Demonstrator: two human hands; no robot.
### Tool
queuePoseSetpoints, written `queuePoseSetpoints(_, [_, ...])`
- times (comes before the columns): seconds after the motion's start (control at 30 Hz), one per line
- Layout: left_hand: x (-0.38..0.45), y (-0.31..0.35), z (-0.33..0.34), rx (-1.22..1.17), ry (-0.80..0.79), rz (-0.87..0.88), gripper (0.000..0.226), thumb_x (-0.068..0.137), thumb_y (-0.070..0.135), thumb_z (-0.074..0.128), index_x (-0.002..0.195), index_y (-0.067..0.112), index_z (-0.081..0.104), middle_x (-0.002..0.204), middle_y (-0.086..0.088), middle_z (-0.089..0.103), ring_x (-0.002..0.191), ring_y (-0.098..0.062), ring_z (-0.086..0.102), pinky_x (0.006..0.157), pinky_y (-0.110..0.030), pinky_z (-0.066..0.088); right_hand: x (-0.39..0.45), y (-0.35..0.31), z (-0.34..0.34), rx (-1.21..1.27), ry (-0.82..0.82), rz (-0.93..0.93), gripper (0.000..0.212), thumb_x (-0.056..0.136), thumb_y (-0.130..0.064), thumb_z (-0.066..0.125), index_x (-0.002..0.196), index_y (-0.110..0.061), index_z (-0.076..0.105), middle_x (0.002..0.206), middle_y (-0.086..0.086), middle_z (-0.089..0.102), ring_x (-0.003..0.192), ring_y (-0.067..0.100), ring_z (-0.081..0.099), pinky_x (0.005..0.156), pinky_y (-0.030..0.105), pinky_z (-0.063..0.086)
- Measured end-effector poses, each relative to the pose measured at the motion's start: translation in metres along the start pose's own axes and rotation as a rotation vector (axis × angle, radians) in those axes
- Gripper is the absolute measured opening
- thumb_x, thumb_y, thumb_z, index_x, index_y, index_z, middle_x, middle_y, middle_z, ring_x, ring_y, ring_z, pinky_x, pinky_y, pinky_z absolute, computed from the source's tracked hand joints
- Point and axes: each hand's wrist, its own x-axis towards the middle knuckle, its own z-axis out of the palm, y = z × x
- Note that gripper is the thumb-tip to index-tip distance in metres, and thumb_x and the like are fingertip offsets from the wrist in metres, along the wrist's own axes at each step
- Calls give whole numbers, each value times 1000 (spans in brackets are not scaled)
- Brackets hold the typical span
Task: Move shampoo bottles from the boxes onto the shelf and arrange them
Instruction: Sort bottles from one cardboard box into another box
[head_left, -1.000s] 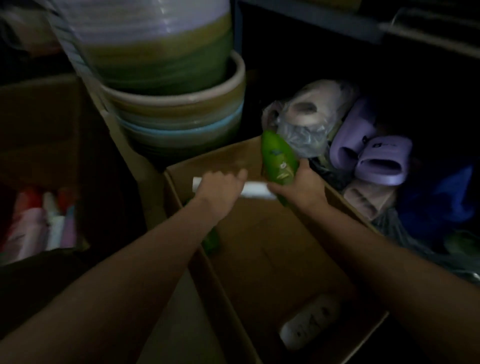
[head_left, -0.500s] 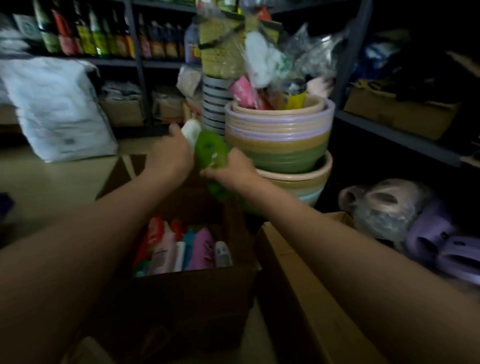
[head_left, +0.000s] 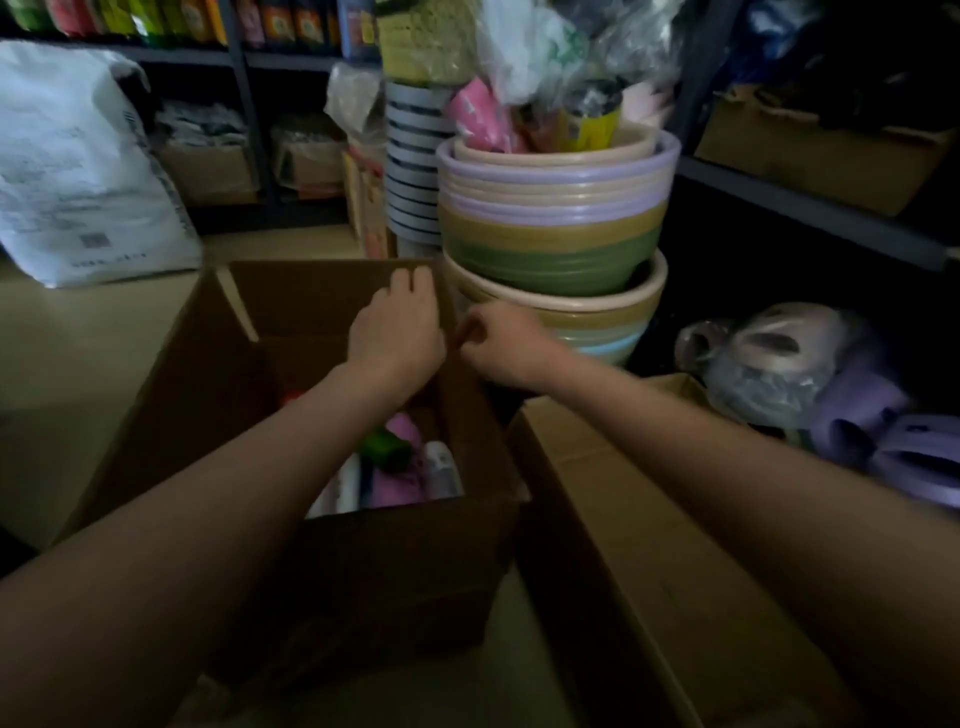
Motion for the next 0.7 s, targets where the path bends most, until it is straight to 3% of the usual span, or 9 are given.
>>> queuePoseSetpoints(0.13, [-15,90,31,16,83,308,39,87,13,49,125,8,39,124,-14,44,113,-33,46,87,-41,40,-47,96,-38,-382,39,-14,25,86,-16,49,106,-7,62,108,18,65,103,34,60,80,36,49])
queuePoseSetpoints(0.2, [-38,135,60,37,9,475,41,87,16,48,126,11,38,125,-11,44,115,-31,45,89,-40,38,-85,150,-33,-612,-203,-14,24,87,-22,48,107,-11,58,108,14,62,102,33,61,80,38,53])
queuePoseSetpoints(0.3, [-78,182,114,124,-182,695,49,88,18,50,133,12,33,133,-10,39,121,-29,41,96,-38,35,-145,211,-8,-838,-781,-42,40,94,-31,48,128,-9,45,129,13,50,118,30,50,89,36,45])
queuePoseSetpoints(0.37, [-97,197,145,214,-277,833,54,89,16,51,138,11,29,138,-11,34,124,-29,38,99,-38,33,-178,237,12,-873,-987,-120,50,94,-33,50,135,-7,39,135,15,45,123,30,43,92,37,42])
queuePoseSetpoints(0.47, [-110,201,175,332,-374,969,56,90,14,50,141,9,26,142,-13,32,127,-30,36,104,-40,30,-204,266,53,-843,-1047,-200,48,94,-27,50,137,-7,40,136,16,46,125,32,41,96,41,40])
queuePoseSetpoints(0.57, [-119,198,197,416,-457,997,54,91,14,49,140,9,27,142,-14,33,128,-30,35,106,-41,29,-216,280,96,-869,-1031,-341,37,94,-18,50,129,-6,51,132,15,52,125,33,44,97,44,39])
queuePoseSetpoints(0.7, [-122,192,217,444,-496,962,52,92,14,48,139,9,27,141,-13,33,126,-29,36,104,-40,29,-226,291,143,-854,-1131,-388,41,99,-13,37,139,-4,39,145,17,39,135,34,33,109,49,25])
